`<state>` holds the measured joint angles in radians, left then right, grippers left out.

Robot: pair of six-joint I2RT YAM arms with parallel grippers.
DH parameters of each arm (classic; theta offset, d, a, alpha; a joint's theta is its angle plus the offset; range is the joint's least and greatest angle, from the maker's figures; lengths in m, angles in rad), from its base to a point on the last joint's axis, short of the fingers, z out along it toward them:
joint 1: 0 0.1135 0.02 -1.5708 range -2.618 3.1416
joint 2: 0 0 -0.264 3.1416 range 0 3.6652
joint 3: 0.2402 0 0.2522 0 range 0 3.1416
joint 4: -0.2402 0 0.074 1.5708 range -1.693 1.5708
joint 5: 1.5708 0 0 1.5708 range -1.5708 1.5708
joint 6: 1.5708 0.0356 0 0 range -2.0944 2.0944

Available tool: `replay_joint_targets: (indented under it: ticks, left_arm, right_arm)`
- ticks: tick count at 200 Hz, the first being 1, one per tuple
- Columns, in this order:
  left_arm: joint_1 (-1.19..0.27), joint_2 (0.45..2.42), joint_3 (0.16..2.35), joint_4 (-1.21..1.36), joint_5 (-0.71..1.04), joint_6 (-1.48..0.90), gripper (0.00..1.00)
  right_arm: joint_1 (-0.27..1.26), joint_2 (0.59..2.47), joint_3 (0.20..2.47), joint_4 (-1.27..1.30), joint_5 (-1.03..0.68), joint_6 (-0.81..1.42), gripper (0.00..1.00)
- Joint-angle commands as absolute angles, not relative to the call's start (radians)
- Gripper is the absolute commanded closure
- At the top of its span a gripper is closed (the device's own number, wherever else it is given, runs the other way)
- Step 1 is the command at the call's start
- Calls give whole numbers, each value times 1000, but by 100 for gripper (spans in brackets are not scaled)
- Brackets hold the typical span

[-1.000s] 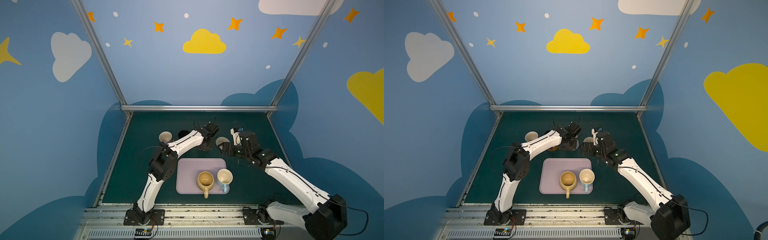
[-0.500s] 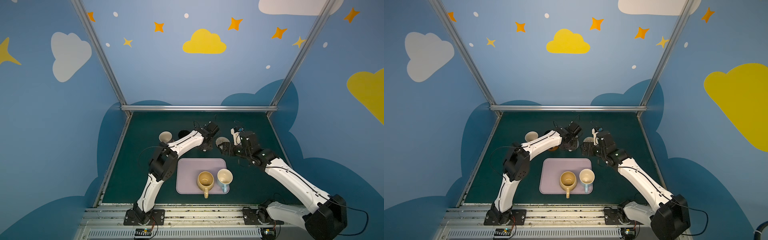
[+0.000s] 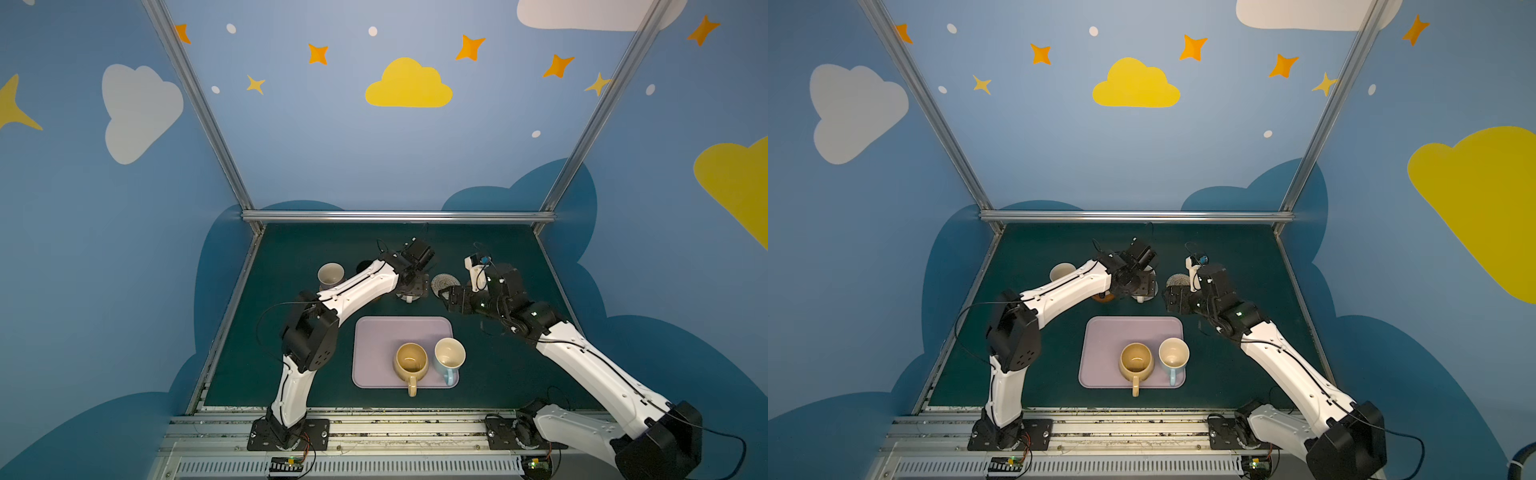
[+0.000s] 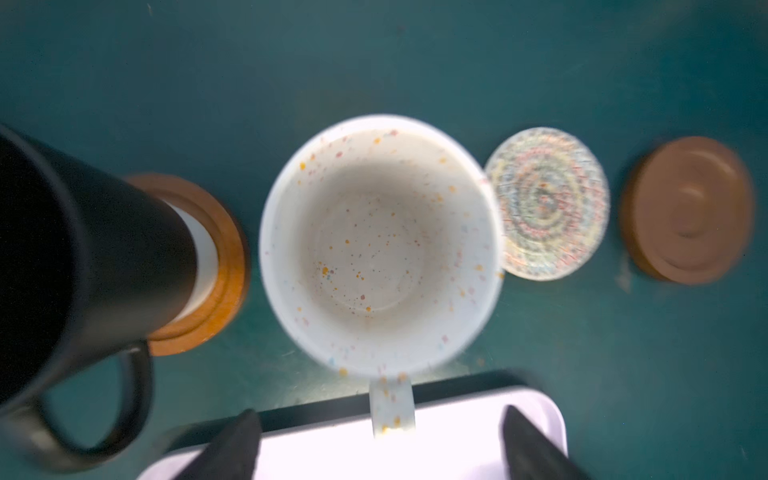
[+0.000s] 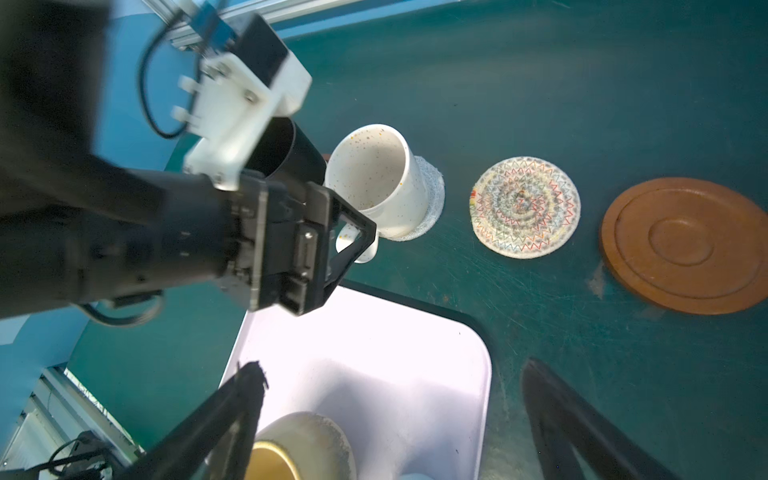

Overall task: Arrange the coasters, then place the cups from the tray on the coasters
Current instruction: 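Lower the speckled mug onto the grey knit coaster and open the left gripper, then move the right gripper down to the beige mug while the left gripper withdraws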

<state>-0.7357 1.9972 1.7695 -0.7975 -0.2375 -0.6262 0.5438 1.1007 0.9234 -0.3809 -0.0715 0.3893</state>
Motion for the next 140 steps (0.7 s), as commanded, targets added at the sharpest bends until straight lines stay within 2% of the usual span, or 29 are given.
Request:
replay_joint_targets:
  ticks: [1,42,87,110,140]
  left_arm:
    - [-739,1915,1749,-781,-217,-624,0]
    - [-722,1781,1690,-742,-62,-600,0]
    - [-690,1574,1495,-636,145,-534,0]
    - [-655,1484,1401,-638,266,-503,0]
    - [-594,1421,1340,-712,327,-479,1]
  right_arm:
    - [544,1068,901,-411,-110,346,4]
    - [590,1042,916,-510,-150,367,4]
    - [799,1055,971,-679,6,399,5]
    - [895,1055,967,-714,52,452,6]
    - [1028,1070,978,-767,142,541,11]
